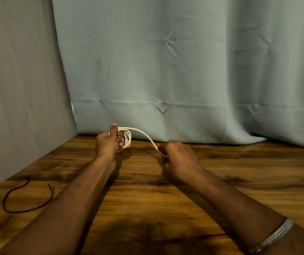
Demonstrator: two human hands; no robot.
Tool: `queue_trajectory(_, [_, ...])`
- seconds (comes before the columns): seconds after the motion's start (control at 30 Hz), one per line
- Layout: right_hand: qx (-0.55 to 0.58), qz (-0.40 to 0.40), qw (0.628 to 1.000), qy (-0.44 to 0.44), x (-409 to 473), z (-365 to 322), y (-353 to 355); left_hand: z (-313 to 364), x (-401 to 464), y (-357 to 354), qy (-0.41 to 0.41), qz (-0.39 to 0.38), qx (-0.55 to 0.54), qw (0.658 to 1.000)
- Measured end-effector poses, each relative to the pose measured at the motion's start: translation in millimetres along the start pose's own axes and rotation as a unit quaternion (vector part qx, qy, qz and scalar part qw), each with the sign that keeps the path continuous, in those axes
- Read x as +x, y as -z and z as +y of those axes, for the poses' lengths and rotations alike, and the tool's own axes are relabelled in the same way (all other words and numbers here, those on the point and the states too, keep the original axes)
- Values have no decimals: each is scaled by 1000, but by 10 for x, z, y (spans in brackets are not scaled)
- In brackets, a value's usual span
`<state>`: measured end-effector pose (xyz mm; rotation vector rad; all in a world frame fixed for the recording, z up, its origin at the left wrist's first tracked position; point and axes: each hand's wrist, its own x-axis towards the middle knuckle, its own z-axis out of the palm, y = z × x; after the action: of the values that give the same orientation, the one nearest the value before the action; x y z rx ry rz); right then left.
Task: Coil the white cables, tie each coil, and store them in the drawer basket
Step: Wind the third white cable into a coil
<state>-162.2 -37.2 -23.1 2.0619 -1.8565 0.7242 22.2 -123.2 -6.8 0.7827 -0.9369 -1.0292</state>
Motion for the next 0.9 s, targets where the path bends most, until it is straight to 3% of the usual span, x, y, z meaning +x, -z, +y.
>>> queue_trajectory(0.27, [227,-153,961,-42,-23,-79,-13,-125,-80,-94,-101,-142,116,978])
queue_trajectory(0.43, [341,-224,913,10,-96,-114,65,-178,-228,-97,-210,-244,245,915])
queue_trajectory(0.5, [333,-253,907,42,-111,-100,120,-174,-289,-93,-254,-264,305,879])
queue_trajectory(0.57, [253,-252,928,104,-97,-110,170,-186,-297,-79,-283,-284,360,842])
queue_trajectory(0.67, [39,-130,972,193,-11,-96,160,-265,-234,-55,-302,-308,418,799])
queue_trajectory(0.7, [23,-80,978,193,14,-79,149,-308,-223,-67,-282,-319,398,813])
queue_trajectory(0.8, [136,2,980,147,59,25,114,-316,-295,-146,-104,-331,229,910])
queue_trajectory(0.9, [220,51,973,55,76,86,87,-267,-351,-188,-21,-328,166,930])
